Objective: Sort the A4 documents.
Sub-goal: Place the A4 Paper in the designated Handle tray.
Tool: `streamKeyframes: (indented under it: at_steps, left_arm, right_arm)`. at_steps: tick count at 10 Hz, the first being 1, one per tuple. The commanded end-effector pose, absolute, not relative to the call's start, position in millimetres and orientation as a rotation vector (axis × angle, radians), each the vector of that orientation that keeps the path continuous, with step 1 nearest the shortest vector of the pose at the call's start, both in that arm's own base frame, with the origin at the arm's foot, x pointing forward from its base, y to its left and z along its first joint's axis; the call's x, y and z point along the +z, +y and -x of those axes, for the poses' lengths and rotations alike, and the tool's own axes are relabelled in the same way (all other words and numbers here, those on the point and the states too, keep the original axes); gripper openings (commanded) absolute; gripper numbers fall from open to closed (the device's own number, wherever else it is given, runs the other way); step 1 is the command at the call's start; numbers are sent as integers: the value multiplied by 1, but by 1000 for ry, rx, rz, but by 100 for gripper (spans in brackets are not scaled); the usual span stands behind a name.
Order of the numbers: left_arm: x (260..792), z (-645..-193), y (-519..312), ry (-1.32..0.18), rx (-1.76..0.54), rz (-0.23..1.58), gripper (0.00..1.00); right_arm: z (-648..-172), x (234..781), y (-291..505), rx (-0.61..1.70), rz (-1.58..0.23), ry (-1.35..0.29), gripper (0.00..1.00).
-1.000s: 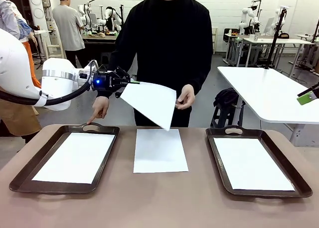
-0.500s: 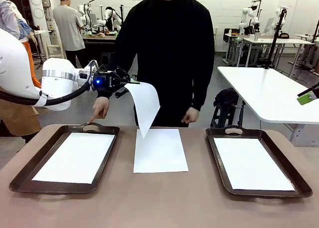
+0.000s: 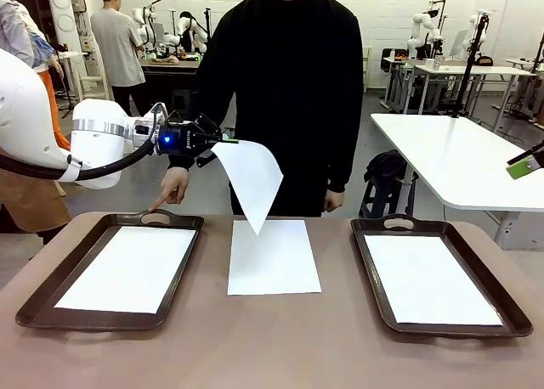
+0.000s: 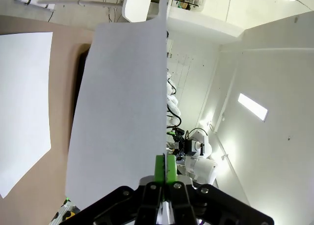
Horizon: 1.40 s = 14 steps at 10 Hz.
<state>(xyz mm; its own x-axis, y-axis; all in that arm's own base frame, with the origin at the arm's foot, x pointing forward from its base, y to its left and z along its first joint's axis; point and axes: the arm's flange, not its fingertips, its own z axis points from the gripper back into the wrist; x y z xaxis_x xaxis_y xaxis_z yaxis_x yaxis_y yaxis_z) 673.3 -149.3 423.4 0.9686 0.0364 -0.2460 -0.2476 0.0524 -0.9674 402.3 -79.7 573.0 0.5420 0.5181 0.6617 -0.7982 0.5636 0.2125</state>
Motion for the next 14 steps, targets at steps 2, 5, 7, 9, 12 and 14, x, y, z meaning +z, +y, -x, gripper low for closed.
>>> streamKeyframes:
  at_steps: [2, 5, 7, 9, 12, 14]
  left_arm:
    - [423, -673, -149, 171, 218, 1505, 1]
    - [437, -656, -95, 129, 95, 1441, 1]
    - [452, -620, -60, 42, 103, 1349, 1]
    - [450, -587, -57, 57, 57, 1195, 1]
    - [438, -564, -69, 112, -55, 1191, 1]
    - [435, -556, -56, 96, -35, 1189, 1]
  right_arm:
    - [-403, 572, -79, 826, -537, -582, 100]
    - [-403, 572, -79, 826, -537, -582, 100]
    - [-403, 572, -79, 826, -537, -582, 100]
    - [-403, 572, -79, 826, -537, -582, 100]
    - [-403, 572, -79, 826, -537, -582, 100]
    - [-403, 572, -79, 826, -537, -582, 100]
